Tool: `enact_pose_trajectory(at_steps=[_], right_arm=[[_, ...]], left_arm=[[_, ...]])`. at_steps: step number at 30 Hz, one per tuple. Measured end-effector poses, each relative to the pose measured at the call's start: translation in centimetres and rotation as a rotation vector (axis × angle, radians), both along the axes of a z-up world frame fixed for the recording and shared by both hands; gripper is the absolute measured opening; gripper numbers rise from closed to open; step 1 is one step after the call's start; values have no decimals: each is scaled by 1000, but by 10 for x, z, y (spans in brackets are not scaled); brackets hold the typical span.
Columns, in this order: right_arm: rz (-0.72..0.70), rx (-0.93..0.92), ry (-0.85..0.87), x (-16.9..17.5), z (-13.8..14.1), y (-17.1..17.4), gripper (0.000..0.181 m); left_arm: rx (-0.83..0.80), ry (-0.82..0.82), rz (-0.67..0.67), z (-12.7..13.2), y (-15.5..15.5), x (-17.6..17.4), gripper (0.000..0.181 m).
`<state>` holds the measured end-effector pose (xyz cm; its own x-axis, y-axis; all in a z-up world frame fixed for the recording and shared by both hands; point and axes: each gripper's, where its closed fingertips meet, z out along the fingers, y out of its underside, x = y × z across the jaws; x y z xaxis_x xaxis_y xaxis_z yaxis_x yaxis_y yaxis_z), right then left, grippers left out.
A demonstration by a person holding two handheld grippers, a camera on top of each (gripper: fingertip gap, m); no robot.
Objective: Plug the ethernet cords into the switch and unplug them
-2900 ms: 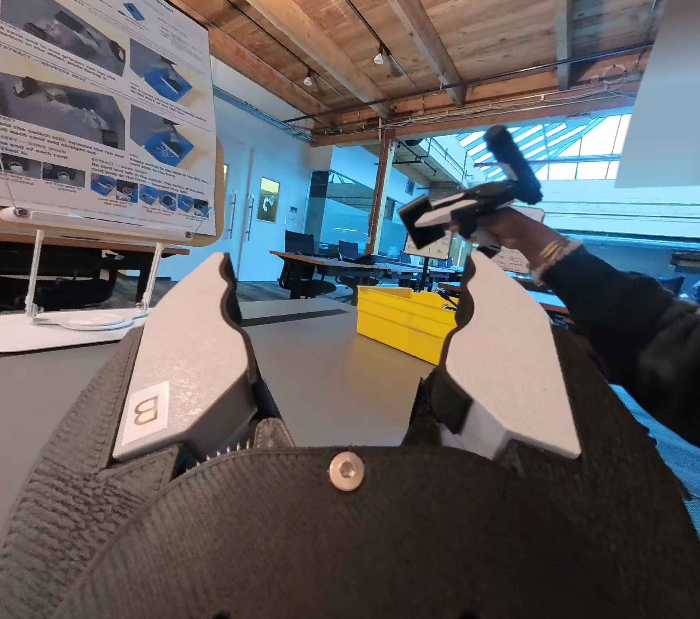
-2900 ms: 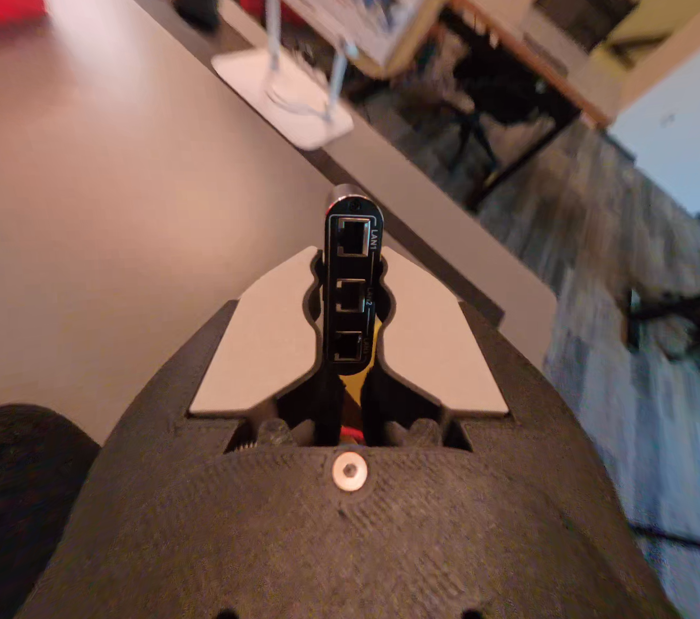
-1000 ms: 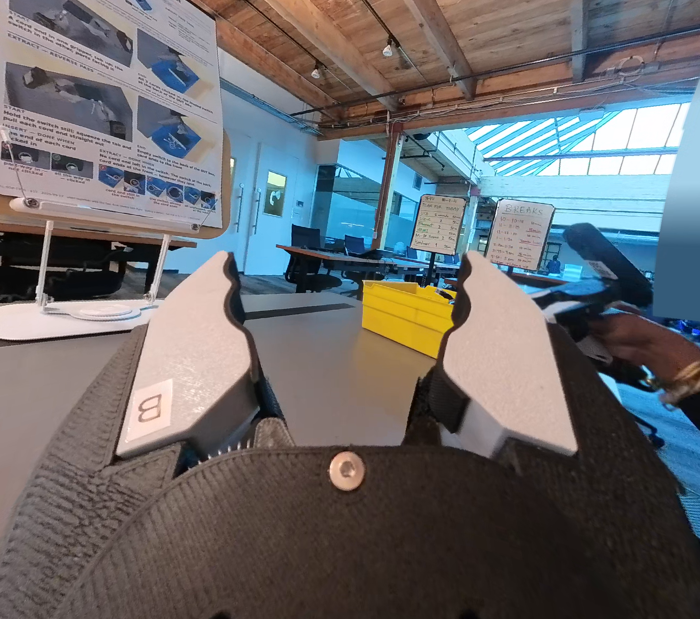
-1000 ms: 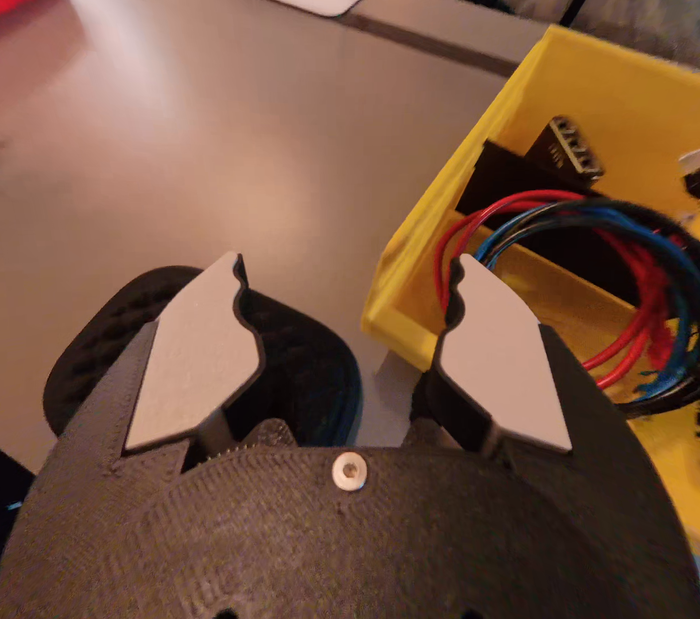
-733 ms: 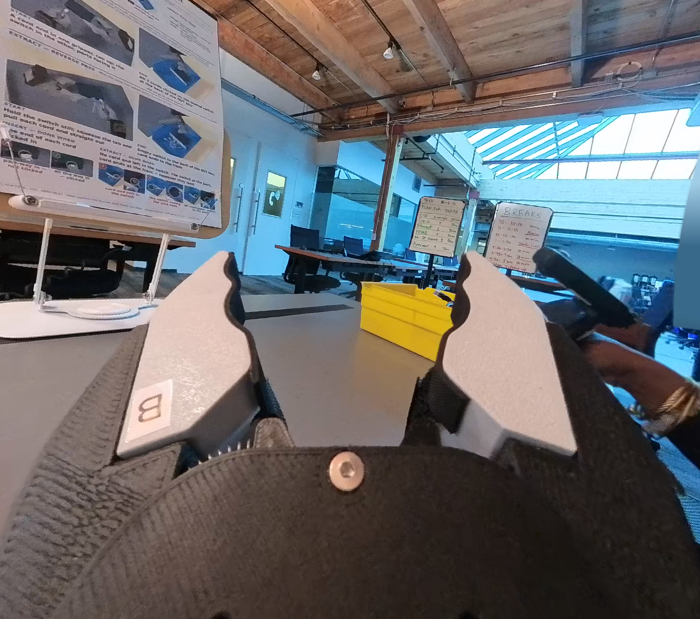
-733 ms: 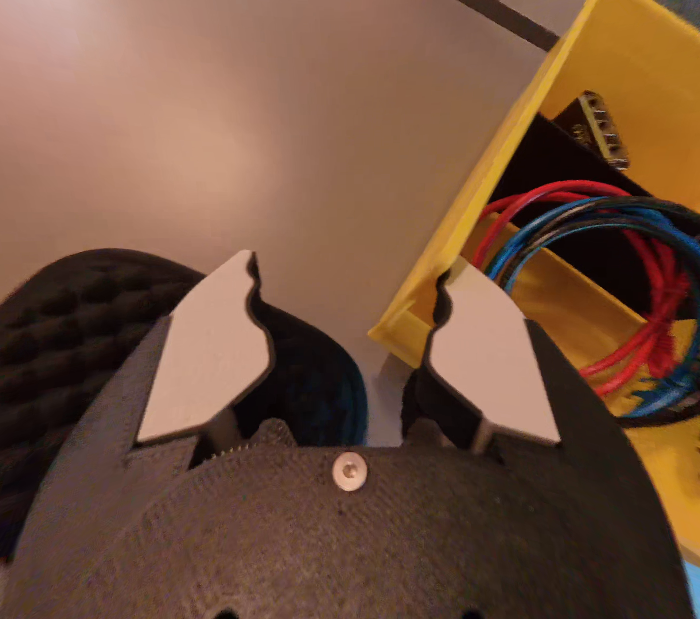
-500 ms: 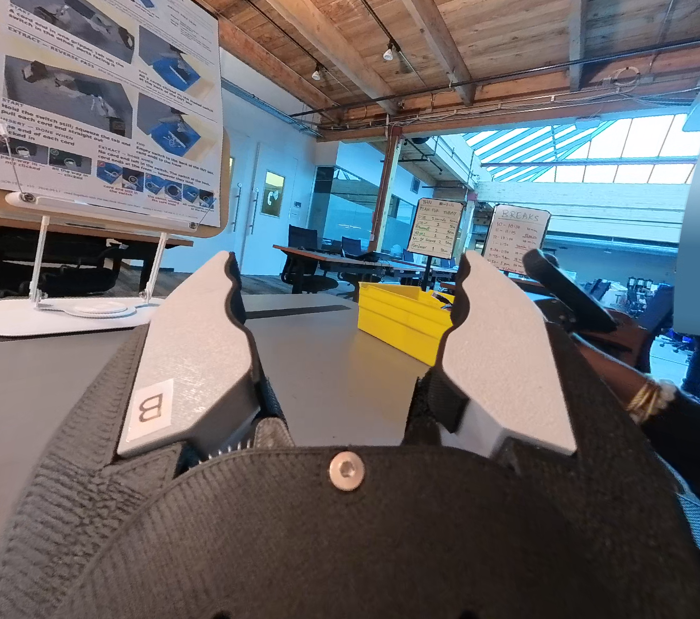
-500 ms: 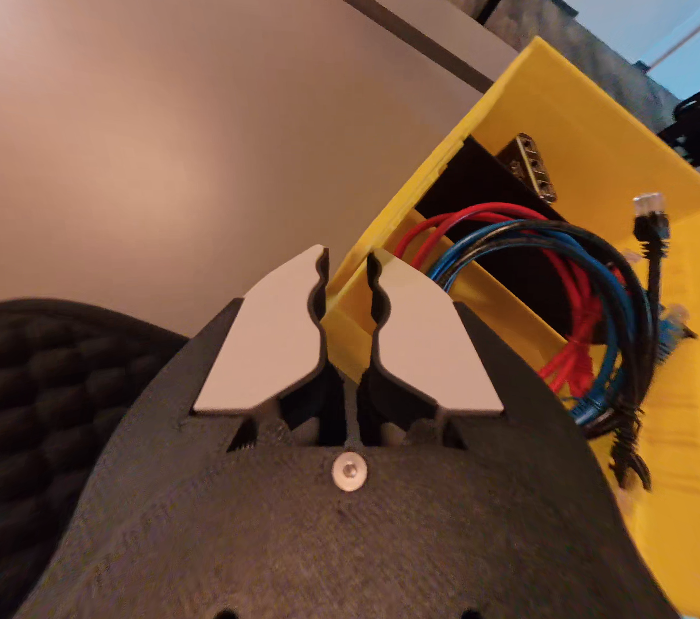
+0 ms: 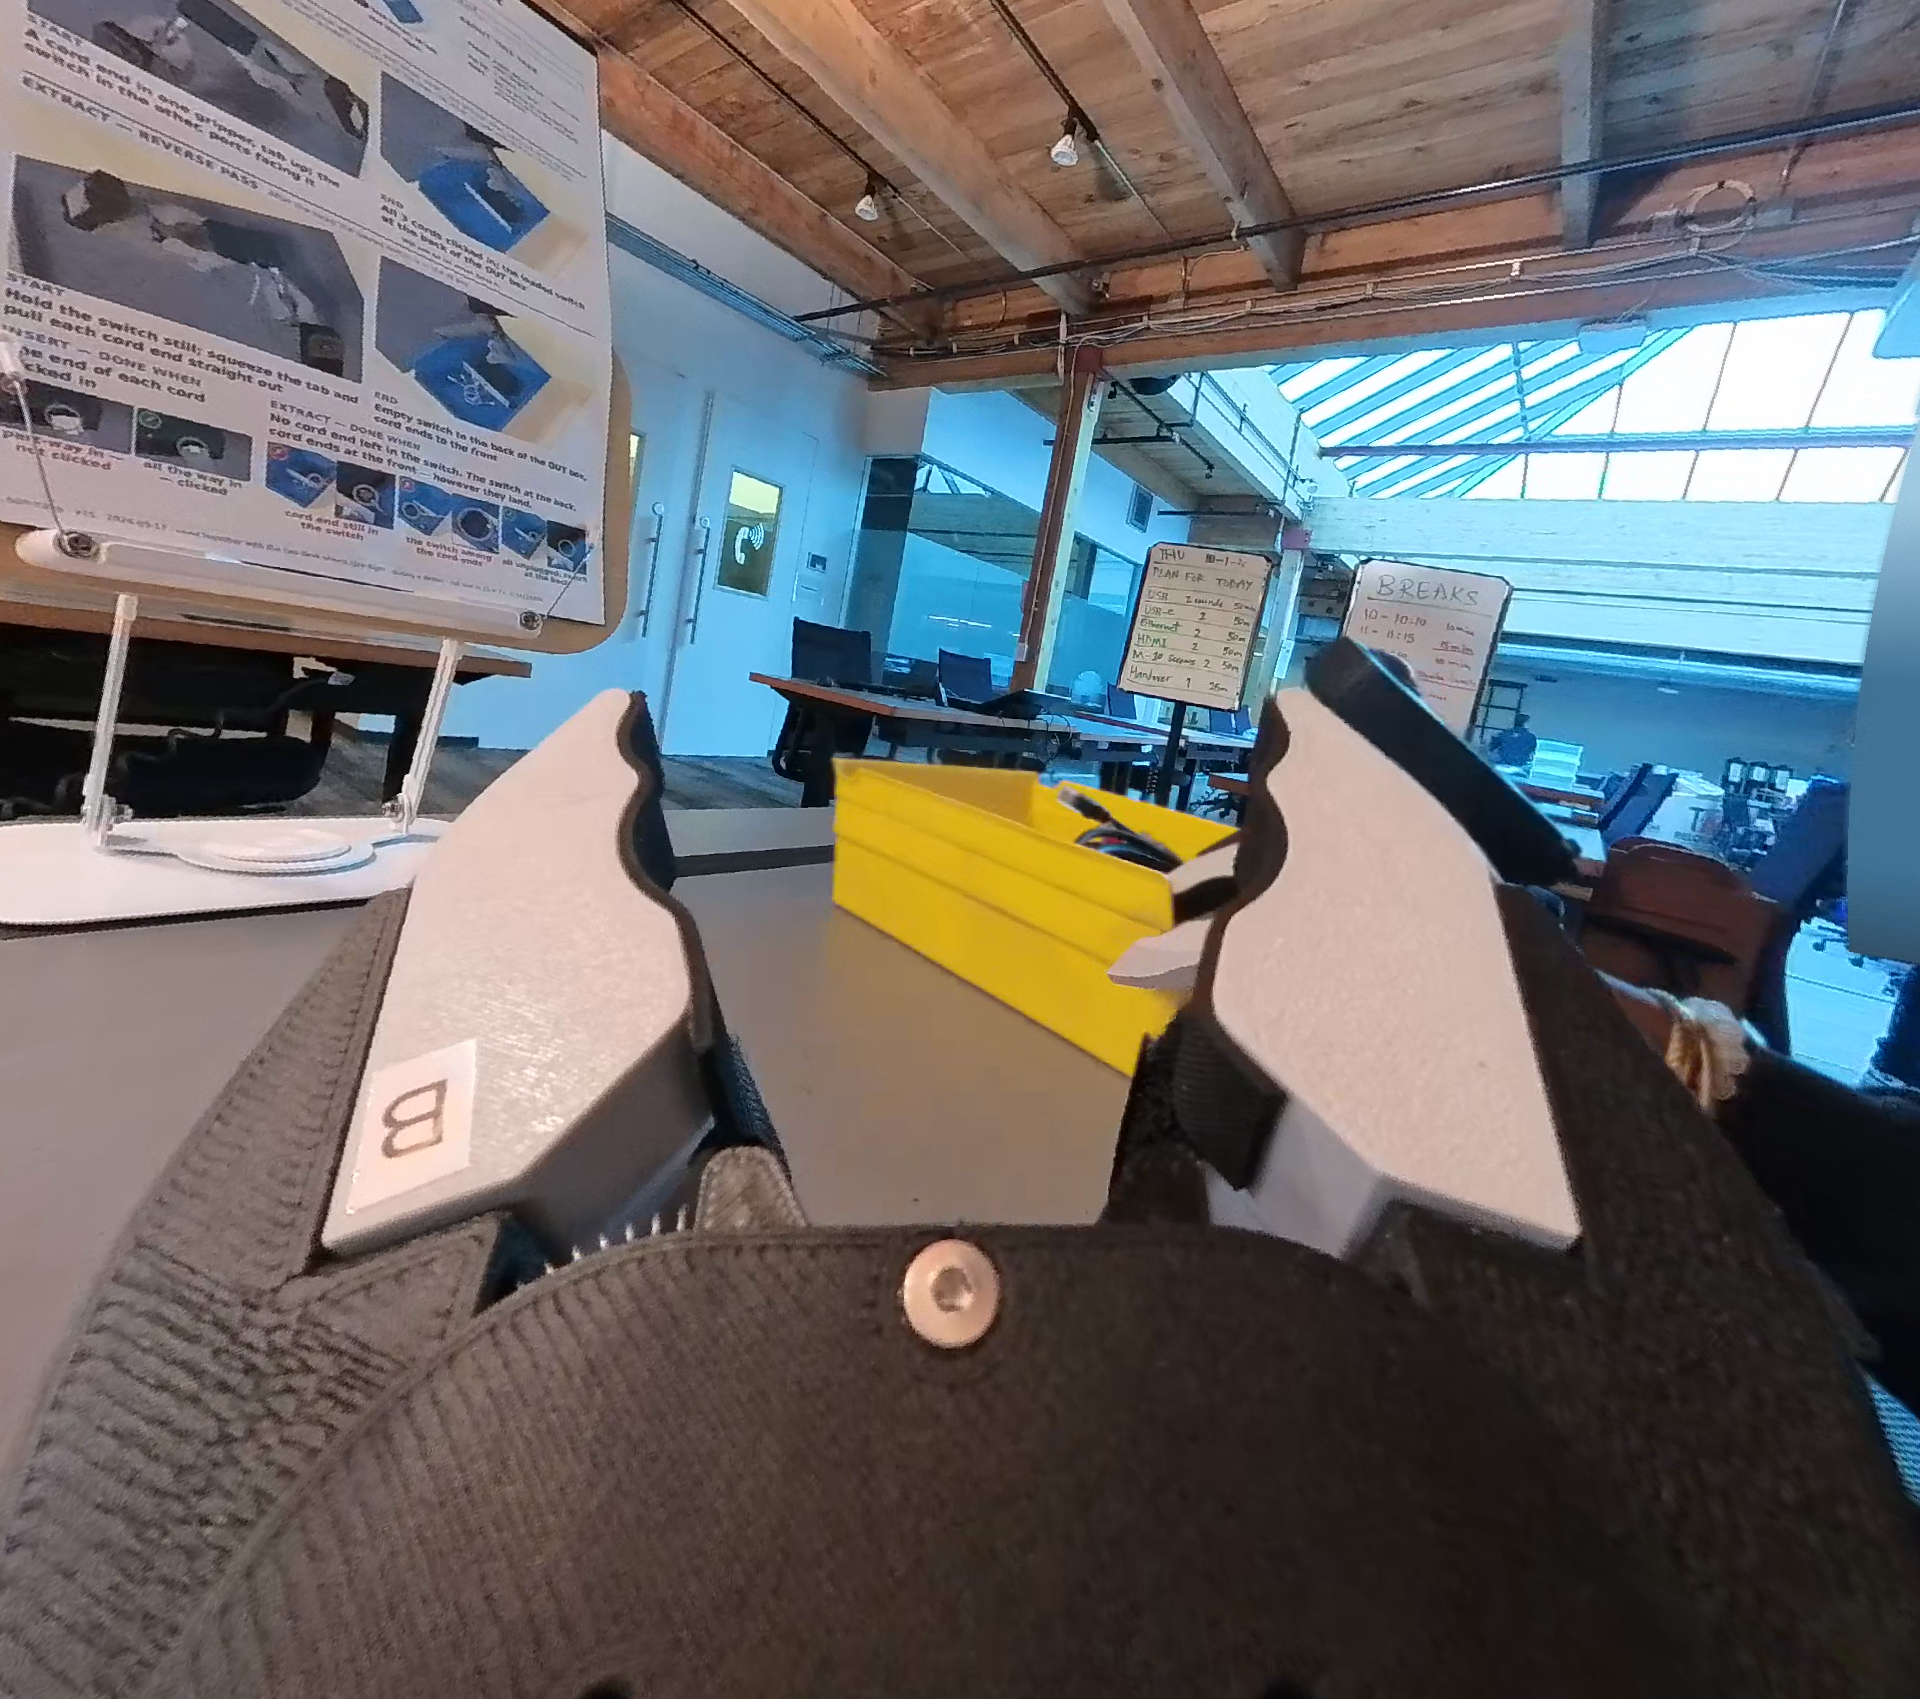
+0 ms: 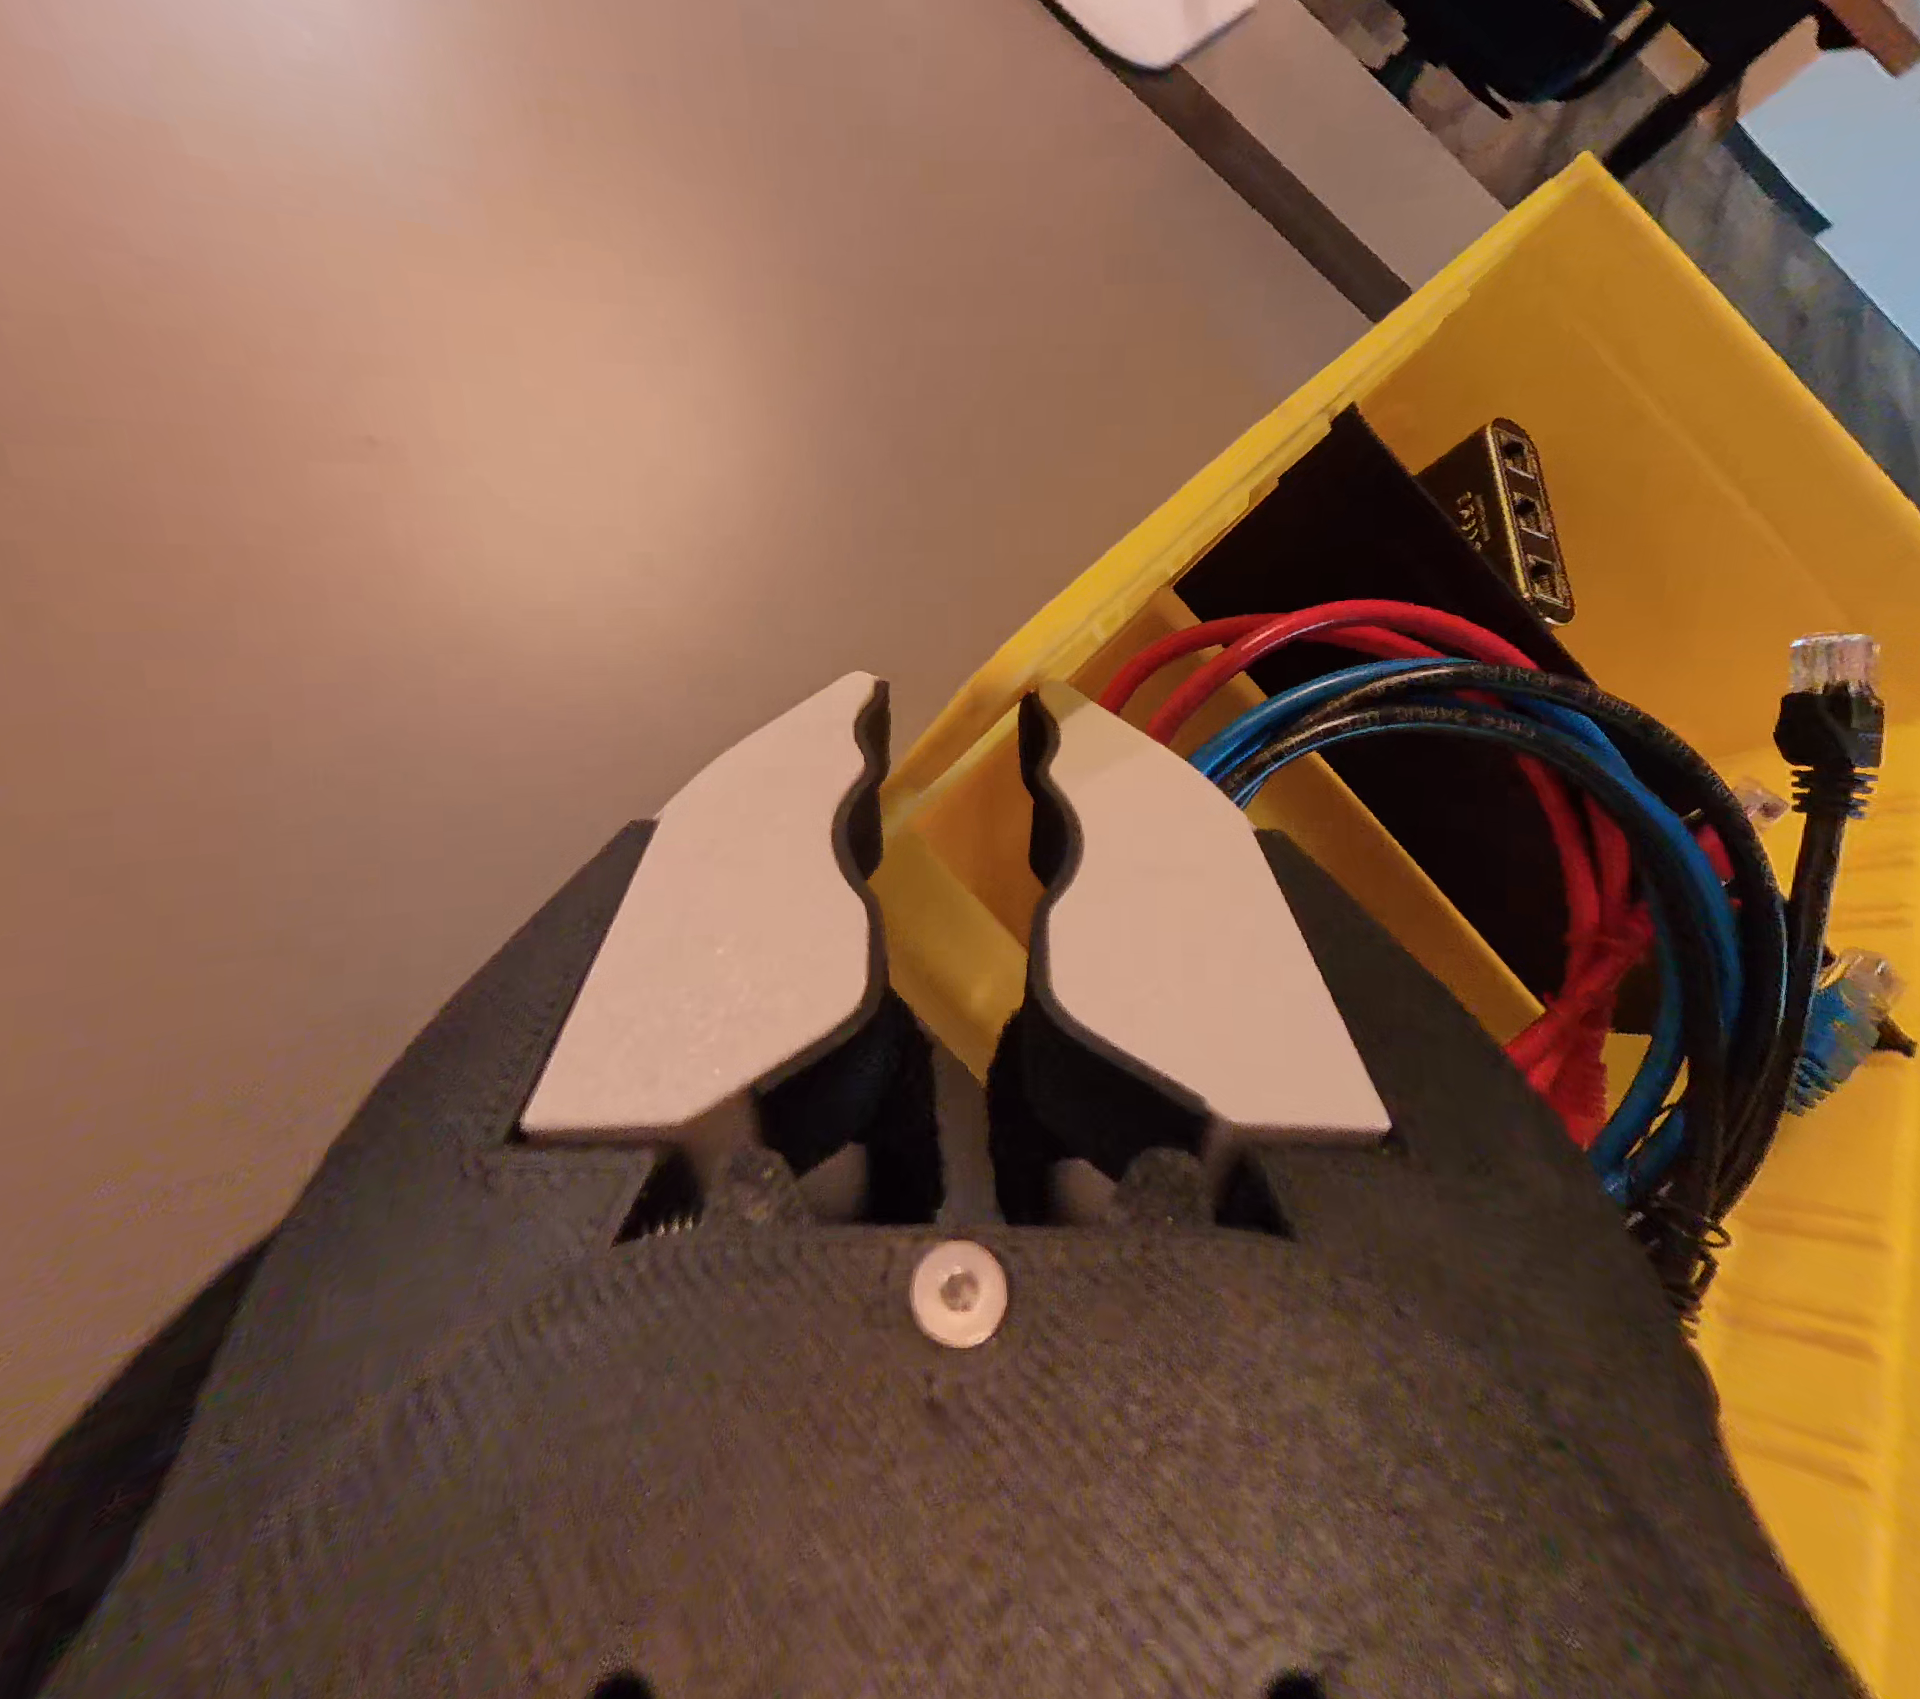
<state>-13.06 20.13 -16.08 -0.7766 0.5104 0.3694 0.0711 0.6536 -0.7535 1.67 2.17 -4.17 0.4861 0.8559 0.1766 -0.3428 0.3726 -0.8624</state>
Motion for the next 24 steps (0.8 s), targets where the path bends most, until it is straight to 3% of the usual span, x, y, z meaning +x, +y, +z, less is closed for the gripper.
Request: enact_pose_trajectory(at_steps=[14,24], right_arm=[[285,12,-75,37,4,-126,30],[398,-35,-139,58,2,-181,33]], left_arm=[[31,53,-9,8,-3,7,106],[107,155,8,23,-17,20,104]])
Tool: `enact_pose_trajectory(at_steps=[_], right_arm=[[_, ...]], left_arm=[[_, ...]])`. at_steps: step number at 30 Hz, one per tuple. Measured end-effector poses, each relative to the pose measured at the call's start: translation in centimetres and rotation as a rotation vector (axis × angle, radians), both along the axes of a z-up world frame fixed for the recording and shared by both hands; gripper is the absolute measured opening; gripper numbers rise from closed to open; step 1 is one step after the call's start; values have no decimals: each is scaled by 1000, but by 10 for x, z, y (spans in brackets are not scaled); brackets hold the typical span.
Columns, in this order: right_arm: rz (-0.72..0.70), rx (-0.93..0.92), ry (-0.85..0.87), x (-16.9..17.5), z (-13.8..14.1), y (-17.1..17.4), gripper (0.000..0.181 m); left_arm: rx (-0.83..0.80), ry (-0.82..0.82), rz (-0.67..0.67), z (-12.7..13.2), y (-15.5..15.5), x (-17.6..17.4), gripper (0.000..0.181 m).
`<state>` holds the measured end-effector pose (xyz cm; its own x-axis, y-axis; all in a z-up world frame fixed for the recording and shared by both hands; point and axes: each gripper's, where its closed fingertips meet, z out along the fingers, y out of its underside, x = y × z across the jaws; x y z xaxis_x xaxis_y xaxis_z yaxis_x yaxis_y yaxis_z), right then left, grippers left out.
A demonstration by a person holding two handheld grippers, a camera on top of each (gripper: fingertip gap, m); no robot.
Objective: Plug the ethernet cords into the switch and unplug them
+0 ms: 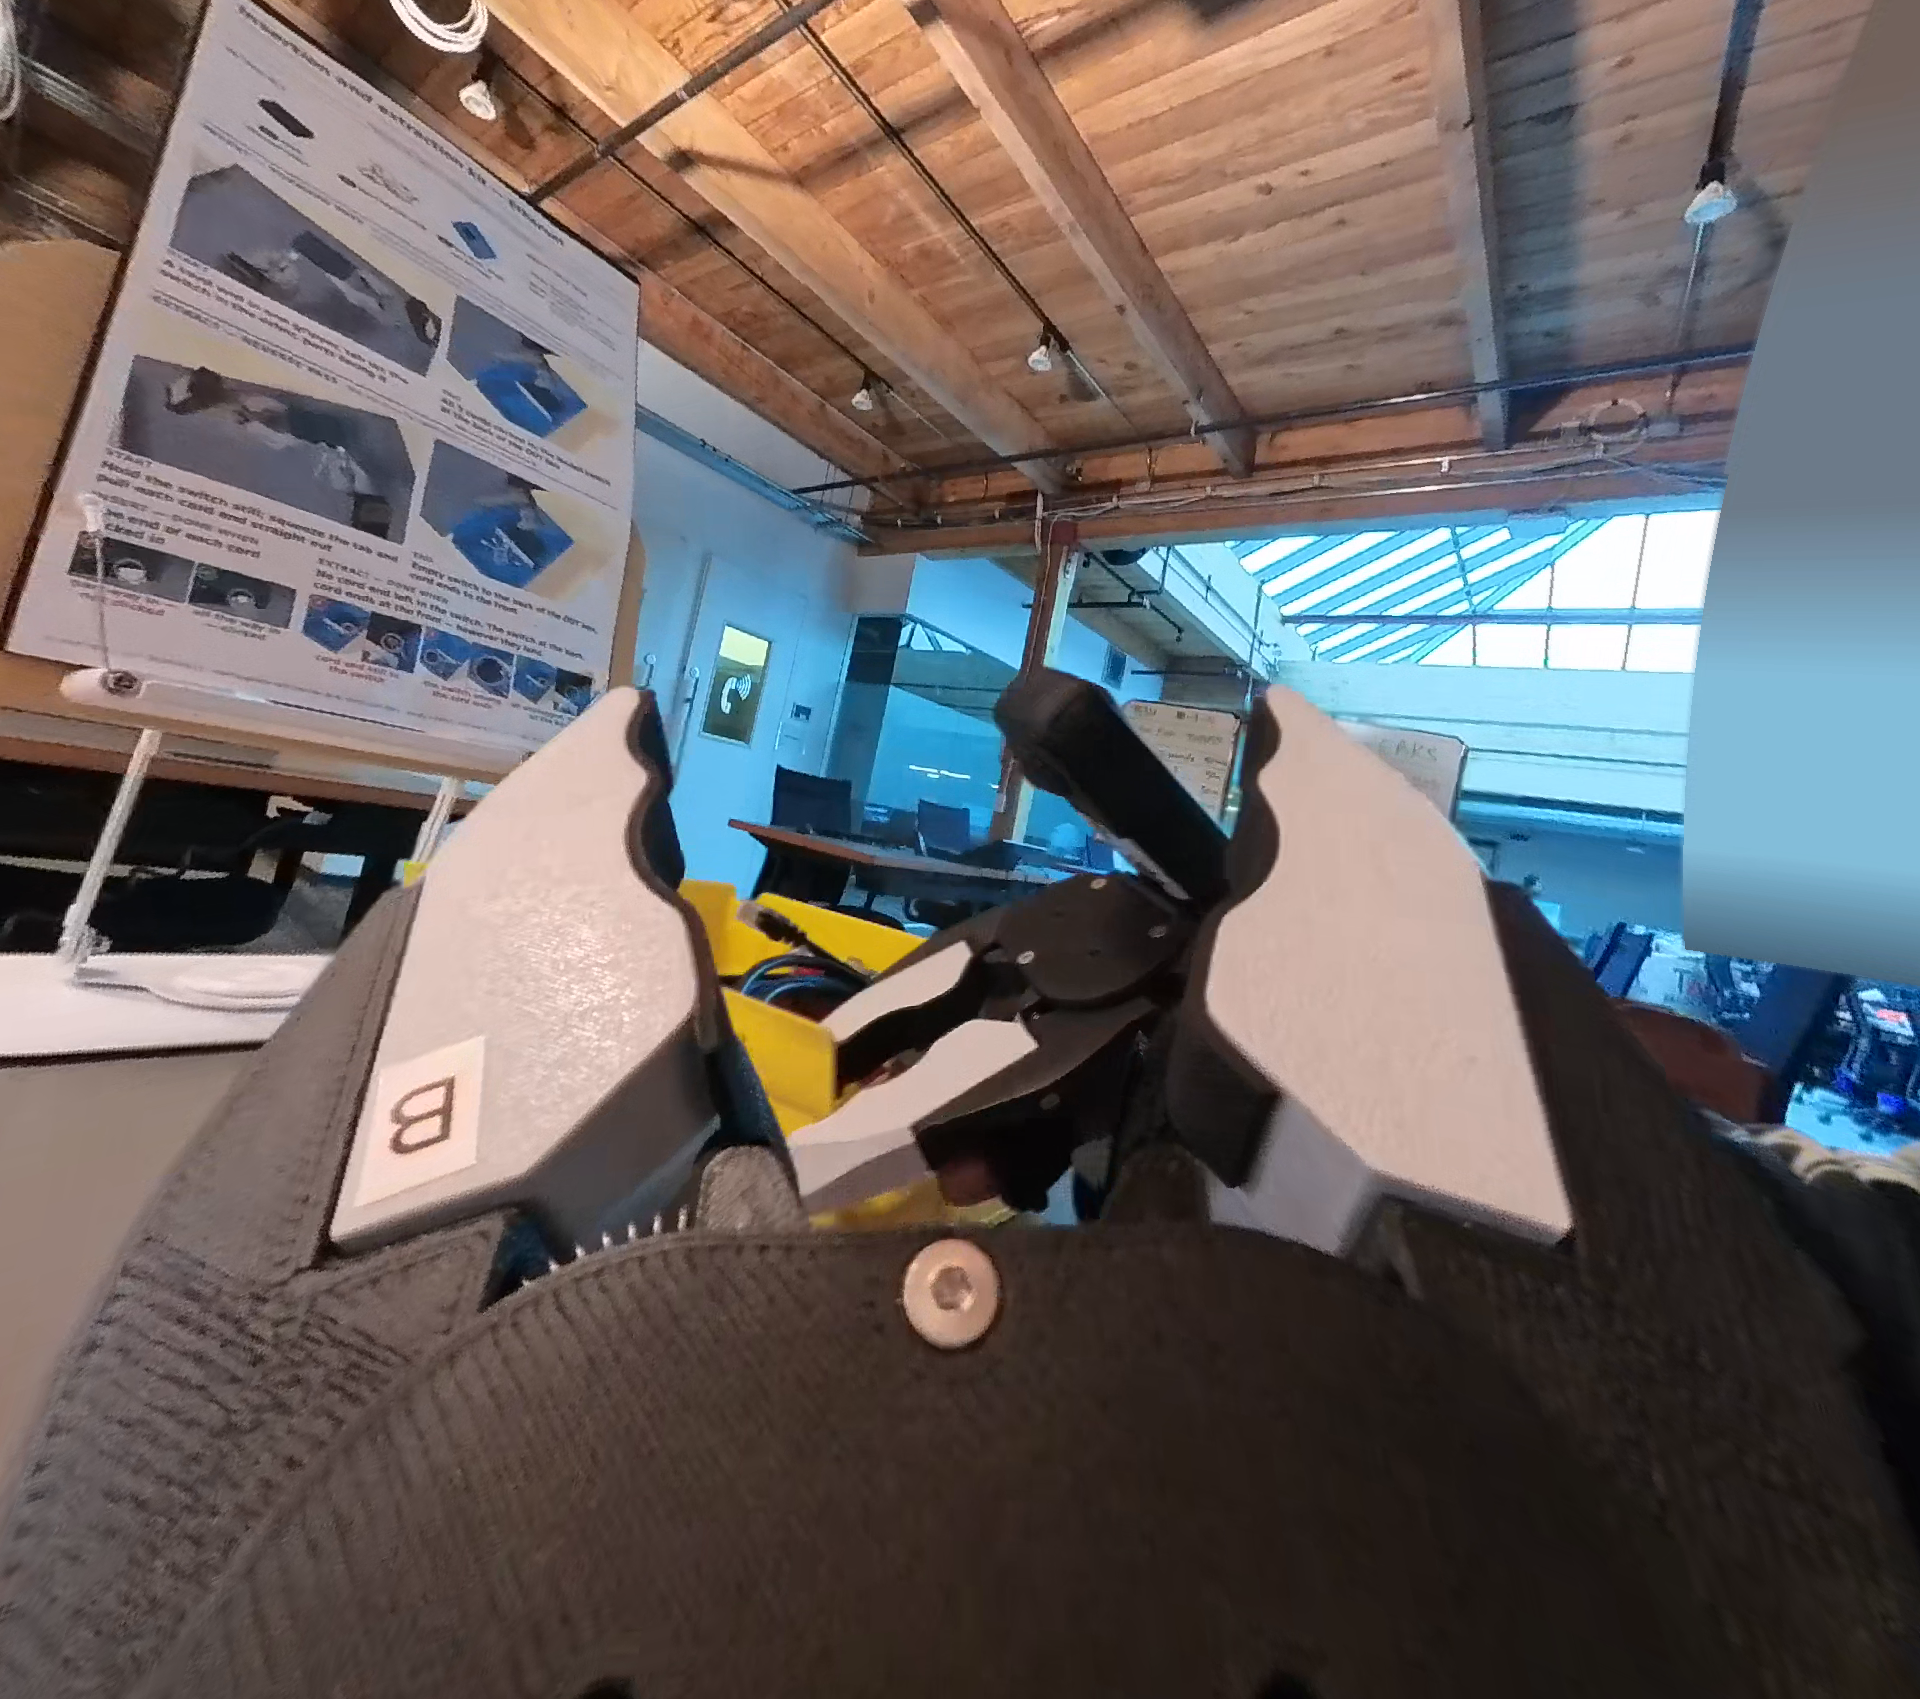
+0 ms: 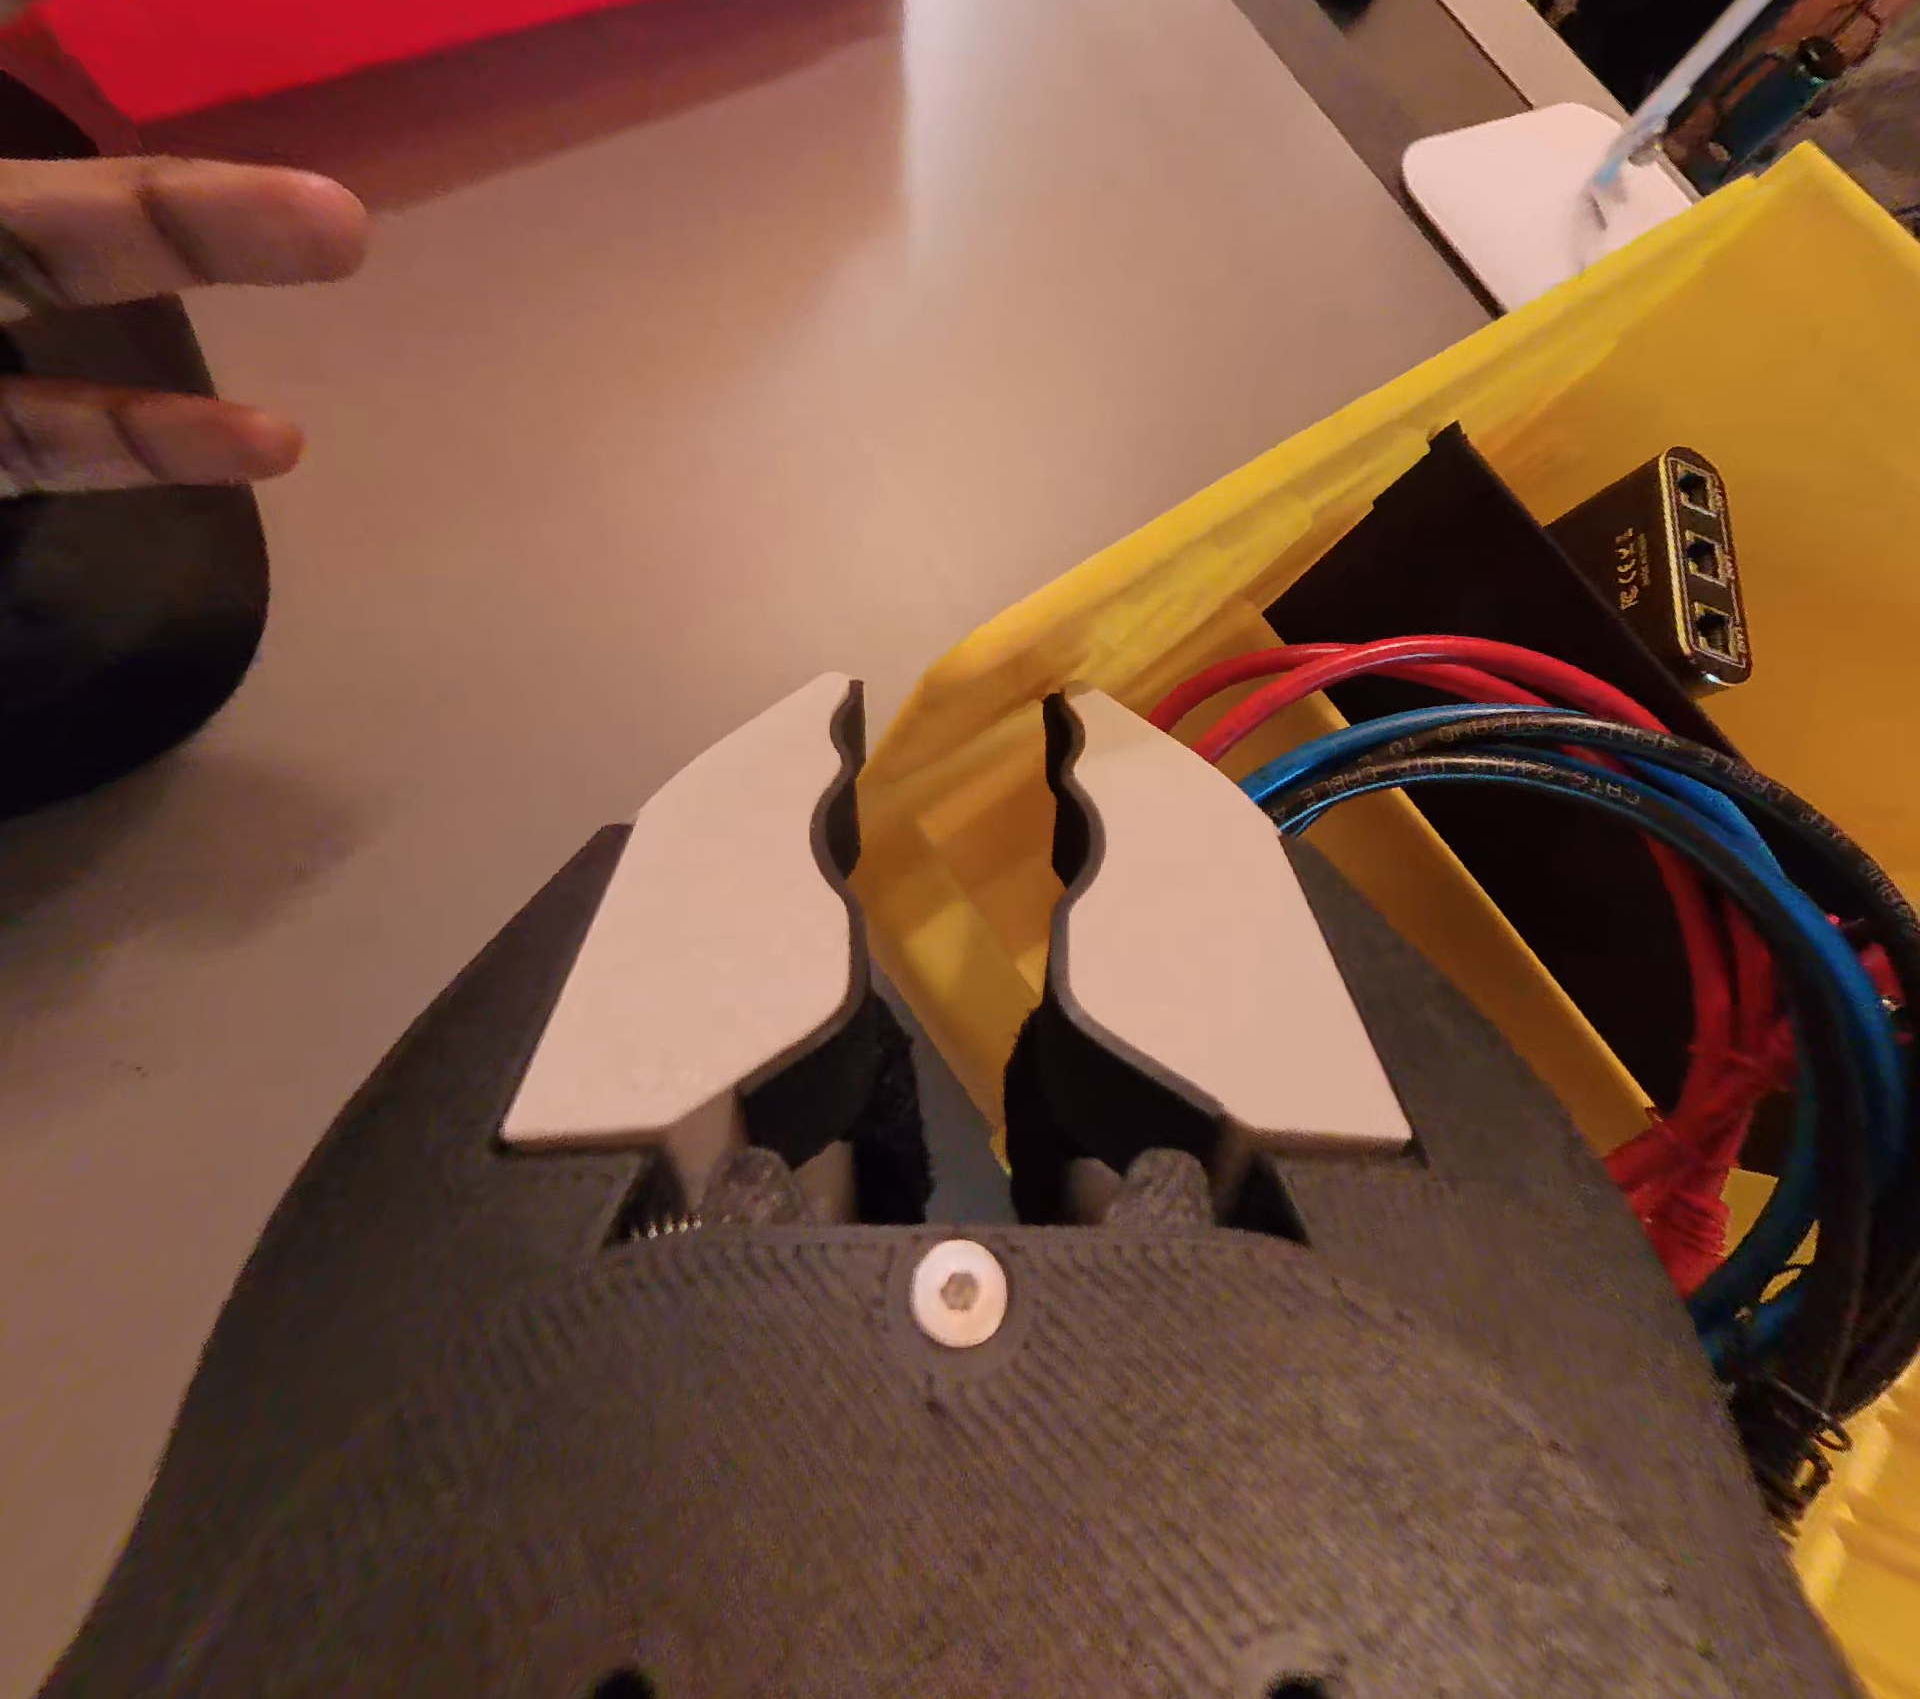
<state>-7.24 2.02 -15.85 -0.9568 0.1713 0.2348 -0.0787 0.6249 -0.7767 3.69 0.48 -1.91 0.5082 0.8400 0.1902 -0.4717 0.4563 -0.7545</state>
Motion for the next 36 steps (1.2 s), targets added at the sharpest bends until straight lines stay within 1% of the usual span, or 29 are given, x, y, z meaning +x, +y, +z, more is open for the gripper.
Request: enact_pose_trajectory(at_steps=[8,20,23,25,27,29,31,32,34,36], right_arm=[[70,-30,-41,15,0,-42,36],[168,-68,-63,43,1,-107,37],[192,-81,-70,51,2,-123,37],[212,-98,-78,55,2,-133,37],[225,-113,-81,59,3,-142,37],[240,-124,-90,62,3,-150,37],[252,-127,-90,65,3,-157,38],[257,-128,-89,66,3,-160,38],[262,-134,-88,68,3,-167,38],[266,-146,-86,68,3,-173,38]], left_arm=[[37,77,17,9,-7,10,103],[51,94,26,11,-11,12,100],[29,105,58,13,-12,14,99],[25,123,92,18,-16,20,99],[34,152,126,30,-22,36,99],[25,193,185,43,-34,58,99],[4,237,267,59,-54,79,93],[-18,224,304,66,-68,86,92],[-53,125,409,72,-106,96,92],[-84,-12,561,66,-154,110,92]])
